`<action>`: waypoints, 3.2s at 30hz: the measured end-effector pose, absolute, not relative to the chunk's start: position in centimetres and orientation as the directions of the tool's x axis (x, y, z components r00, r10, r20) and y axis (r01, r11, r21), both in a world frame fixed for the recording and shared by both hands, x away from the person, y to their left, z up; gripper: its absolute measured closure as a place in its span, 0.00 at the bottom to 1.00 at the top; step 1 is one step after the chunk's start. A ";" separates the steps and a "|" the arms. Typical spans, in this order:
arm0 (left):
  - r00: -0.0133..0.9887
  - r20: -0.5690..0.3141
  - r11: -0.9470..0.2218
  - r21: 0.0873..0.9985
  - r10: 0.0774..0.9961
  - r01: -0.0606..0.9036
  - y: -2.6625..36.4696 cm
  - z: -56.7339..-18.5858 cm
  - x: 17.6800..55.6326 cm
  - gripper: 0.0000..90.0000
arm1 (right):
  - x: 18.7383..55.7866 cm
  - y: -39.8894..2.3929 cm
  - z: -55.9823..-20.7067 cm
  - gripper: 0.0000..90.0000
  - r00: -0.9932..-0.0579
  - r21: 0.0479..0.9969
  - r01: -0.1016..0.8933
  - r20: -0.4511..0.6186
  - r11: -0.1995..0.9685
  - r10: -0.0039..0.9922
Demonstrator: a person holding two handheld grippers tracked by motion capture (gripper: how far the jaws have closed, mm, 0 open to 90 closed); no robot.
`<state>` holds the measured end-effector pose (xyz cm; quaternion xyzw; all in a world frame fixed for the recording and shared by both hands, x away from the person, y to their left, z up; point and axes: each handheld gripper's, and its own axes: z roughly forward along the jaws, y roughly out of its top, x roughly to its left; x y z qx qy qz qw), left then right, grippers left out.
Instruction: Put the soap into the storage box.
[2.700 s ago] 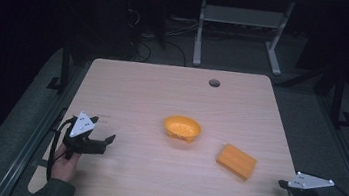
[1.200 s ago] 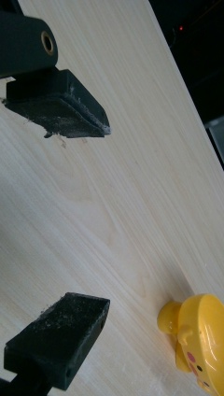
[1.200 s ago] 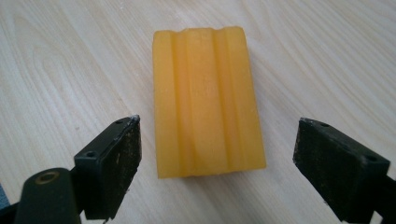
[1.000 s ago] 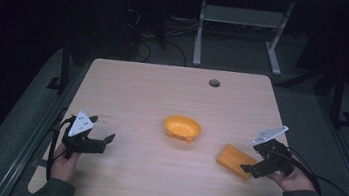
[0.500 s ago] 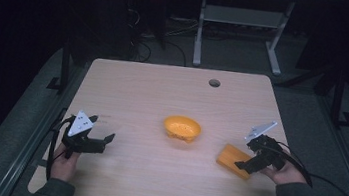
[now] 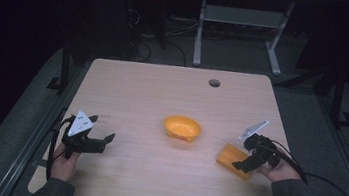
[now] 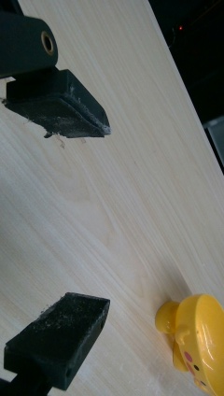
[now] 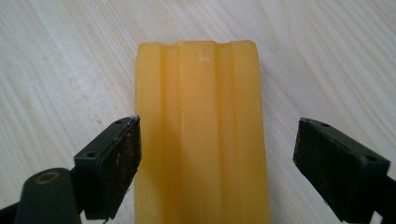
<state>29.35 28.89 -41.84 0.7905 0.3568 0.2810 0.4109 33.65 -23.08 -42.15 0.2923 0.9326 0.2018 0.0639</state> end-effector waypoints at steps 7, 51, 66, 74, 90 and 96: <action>0.590 0.154 -0.412 0.849 0.793 0.331 28.9 -41.8 29.3 0.15 | 34.0 -22.8 -42.5 0.16 -0.823 0.400 0.521 0.003 0.754 0.568; 0.592 0.155 -0.412 0.850 0.791 0.328 28.9 -41.8 29.3 0.15 | 34.3 -21.5 -42.5 0.23 -0.855 0.371 0.475 -0.018 0.798 0.518; 0.591 0.152 -0.410 0.849 0.793 0.333 29.0 -41.7 29.3 0.15 | 35.5 -19.8 -40.8 0.23 -0.875 0.378 0.438 -0.028 0.815 0.483; 0.591 0.151 -0.410 0.849 0.793 0.333 29.0 -41.7 29.3 0.15 | 36.3 -18.8 -40.0 0.23 -0.887 0.385 0.413 -0.034 0.825 0.460; 0.592 0.155 -0.415 0.847 0.791 0.332 28.9 -41.7 29.3 0.15 | 37.8 -16.9 -38.9 0.23 -0.907 0.384 0.376 -0.036 0.843 0.421; 0.591 0.153 -0.412 0.849 0.792 0.333 28.9 -41.8 29.4 0.15 | 38.2 -16.1 -38.3 0.23 -0.912 0.397 0.365 -0.028 0.842 0.409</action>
